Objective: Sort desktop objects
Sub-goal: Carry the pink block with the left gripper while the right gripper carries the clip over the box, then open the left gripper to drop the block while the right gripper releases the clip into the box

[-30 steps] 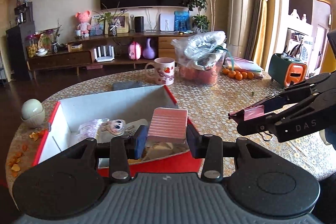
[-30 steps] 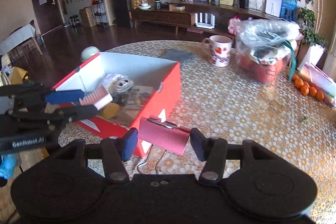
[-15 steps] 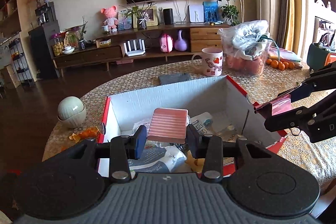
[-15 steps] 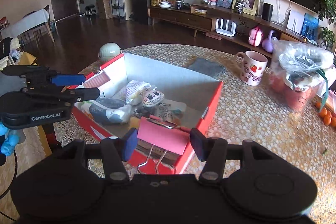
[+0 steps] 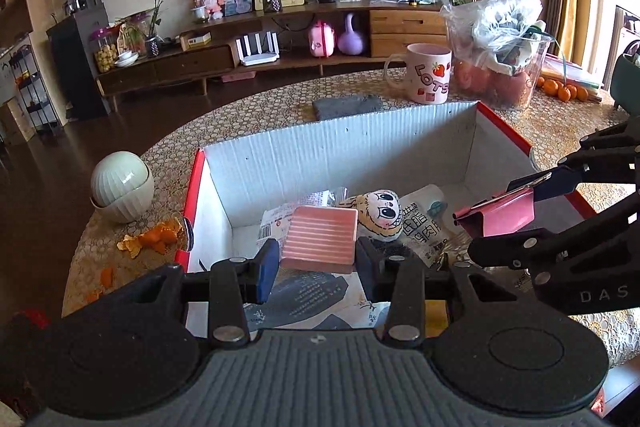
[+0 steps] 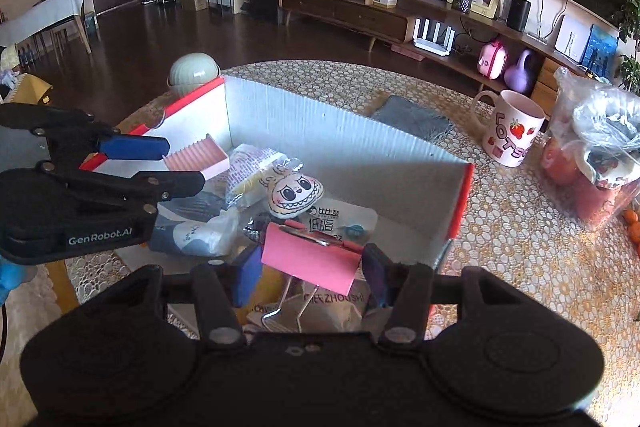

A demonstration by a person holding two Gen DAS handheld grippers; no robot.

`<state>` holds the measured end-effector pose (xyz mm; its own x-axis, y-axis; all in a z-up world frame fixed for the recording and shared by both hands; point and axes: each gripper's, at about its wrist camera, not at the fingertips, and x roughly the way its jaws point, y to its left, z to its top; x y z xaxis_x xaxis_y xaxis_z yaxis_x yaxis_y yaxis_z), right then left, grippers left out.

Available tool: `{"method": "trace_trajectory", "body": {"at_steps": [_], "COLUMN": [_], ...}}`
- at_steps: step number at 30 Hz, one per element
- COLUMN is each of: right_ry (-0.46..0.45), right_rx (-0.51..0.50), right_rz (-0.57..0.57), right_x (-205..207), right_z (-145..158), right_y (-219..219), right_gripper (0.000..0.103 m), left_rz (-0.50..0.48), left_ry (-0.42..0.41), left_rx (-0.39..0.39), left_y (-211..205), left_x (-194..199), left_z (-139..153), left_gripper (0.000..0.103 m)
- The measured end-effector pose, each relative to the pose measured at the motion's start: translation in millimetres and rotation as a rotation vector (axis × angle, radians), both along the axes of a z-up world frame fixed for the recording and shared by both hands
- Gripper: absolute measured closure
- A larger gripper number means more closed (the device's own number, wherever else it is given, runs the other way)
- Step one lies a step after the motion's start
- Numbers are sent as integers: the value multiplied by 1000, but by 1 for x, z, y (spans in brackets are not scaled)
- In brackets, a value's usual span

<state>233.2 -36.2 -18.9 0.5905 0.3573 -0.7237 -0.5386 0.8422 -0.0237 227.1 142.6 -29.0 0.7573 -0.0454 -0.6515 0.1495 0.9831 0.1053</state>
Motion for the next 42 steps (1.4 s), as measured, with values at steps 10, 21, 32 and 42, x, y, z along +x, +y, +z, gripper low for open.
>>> {"method": "trace_trajectory", "body": {"at_steps": [10,21,32,42], "right_ry": [23,44,23,-3], "right_rx": [-13,-24,-18,11], "right_rz": [-13,1,9,12], "right_x": [14,14,6,-8], "right_z": [-15,-24,-14,2], "right_y": [10,15,7,-3], "right_gripper": [49,48,38,33], "left_rz": [-11,-12,3,35], "left_ry": [83,139,111,54], "left_rx": [14,11,15,-13], "left_y": [0,-1,-3,-5], "left_x": [21,27,17,0], "left_z": [-16,-24,-16,1], "left_gripper": [63,63,48,28]}}
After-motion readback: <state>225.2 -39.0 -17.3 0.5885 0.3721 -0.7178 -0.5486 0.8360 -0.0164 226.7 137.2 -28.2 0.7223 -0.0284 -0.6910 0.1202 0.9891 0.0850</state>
